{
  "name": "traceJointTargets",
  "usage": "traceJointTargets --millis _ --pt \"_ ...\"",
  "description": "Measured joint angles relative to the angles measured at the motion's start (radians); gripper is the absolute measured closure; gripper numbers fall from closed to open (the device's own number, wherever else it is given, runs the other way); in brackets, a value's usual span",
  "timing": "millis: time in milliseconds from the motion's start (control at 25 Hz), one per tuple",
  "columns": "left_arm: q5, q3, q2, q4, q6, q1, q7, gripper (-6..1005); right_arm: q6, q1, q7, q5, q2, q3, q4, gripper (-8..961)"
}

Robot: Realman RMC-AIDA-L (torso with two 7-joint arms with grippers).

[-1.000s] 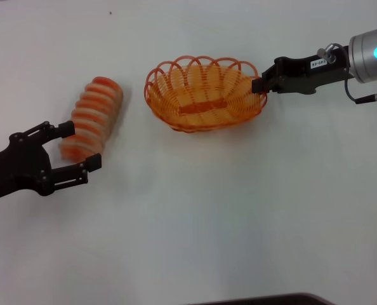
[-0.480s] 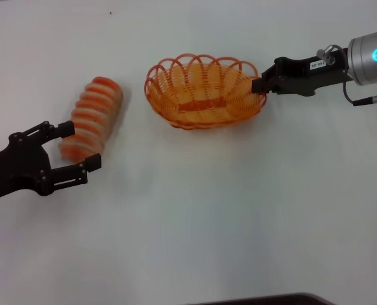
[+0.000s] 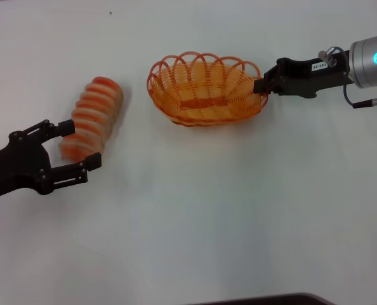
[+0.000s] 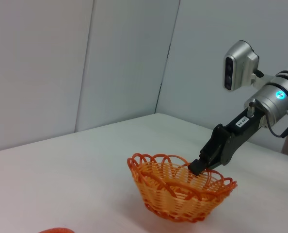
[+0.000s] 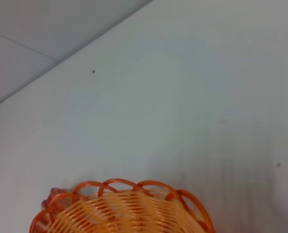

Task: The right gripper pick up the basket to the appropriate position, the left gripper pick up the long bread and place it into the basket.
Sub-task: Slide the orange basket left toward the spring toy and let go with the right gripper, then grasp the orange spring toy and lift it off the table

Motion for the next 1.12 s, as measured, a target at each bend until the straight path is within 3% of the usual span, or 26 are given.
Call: traceJointTargets --millis 440,800,1120 --pt "0.000 0.000 0.001 0.001 0.002 0.001 0.000 95 -0.001 -0.034 0.001 0.099 -0.008 0.047 0.043 872" --pt "0.000 0.000 0.004 0.001 0.011 -0.002 -0.007 95 -0.035 -0.090 -0.022 0.228 -0.014 0.073 0.051 535" --pt "-0.002 -0.002 0.005 0.000 0.012 -0.003 -0.009 96 -0.047 -0.169 -0.134 0.348 -0.037 0.146 0.037 200"
